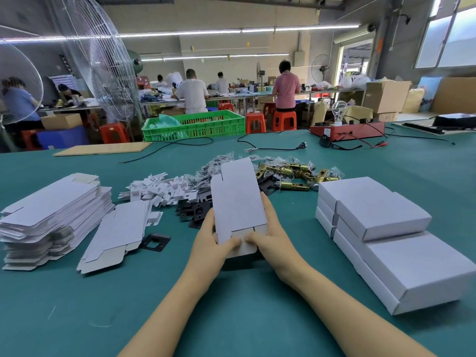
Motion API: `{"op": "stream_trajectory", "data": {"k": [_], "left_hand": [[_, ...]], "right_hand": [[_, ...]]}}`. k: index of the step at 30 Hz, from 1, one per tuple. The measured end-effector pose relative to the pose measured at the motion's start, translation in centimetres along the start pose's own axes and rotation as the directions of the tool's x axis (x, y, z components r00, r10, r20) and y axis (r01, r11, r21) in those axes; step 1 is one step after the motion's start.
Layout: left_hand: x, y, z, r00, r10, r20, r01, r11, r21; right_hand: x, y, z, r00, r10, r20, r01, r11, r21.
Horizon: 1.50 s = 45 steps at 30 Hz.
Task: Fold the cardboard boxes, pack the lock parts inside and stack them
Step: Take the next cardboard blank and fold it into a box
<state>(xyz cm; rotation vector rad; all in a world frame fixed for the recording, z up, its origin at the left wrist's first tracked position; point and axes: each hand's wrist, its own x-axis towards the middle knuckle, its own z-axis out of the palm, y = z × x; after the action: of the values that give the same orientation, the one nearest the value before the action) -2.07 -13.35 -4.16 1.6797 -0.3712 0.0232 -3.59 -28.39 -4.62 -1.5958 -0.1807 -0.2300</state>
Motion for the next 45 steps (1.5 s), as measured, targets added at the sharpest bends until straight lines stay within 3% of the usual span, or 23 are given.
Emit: {"op": "stream_trajectory", "data": {"k": [5, 12, 19, 24, 29, 36, 41, 45], "left_hand": [[0.0, 0.2, 0.3, 1.000, 0.021, 0.015, -0.021, 1.000, -0.018], [0.0, 0.3, 0.6, 1.000, 0.004, -0.008, -0.004, 0.998, -0.056], [-0.3, 0.7, 1.3, 0.997, 0.028, -0.070, -0.032, 0.998, -0.063], [-0.4, 0.9, 1.2, 0.996, 0.051, -0.073, -0.053, 0.998, -0.026], [-0.5, 1.4, 1.3, 0.994, 0.073, -0.076, -0.077, 0.996, -0.048], [-0.1, 1.2, 1.3, 0.993, -0.047, -0.105, 0.034, 0.991, -0.126], [-0.1, 0.9, 1.3, 0.991, 0.022, -0.132, -0.013, 0.997, 0.073], [-0.3, 0.7, 1.7, 0.990, 0.094, -0.102, -0.077, 0.984, 0.163]], "right_hand": [[0.5, 0.1, 0.4, 0.996, 0.059, -0.071, -0.047, 0.986, 0.161], [0.3, 0.0, 0.0, 0.998, 0.028, -0.053, -0.024, 0.997, 0.076], [0.2, -0.2, 1.3, 0.993, 0.047, -0.112, -0.024, 0.980, 0.196], [-0.1, -0.5, 1.2, 0.988, -0.007, -0.156, 0.023, 0.995, 0.098], [-0.3, -0.9, 1.0, 0.995, -0.027, -0.099, 0.034, 0.997, 0.068], [-0.5, -1.1, 1.2, 0.998, -0.023, -0.060, 0.026, 0.999, 0.035], [-0.6, -1.4, 1.5, 0.993, -0.081, -0.086, 0.076, 0.995, -0.066], [-0.7, -1.1, 1.7, 0.972, -0.132, -0.192, 0.078, 0.961, -0.266]]}}
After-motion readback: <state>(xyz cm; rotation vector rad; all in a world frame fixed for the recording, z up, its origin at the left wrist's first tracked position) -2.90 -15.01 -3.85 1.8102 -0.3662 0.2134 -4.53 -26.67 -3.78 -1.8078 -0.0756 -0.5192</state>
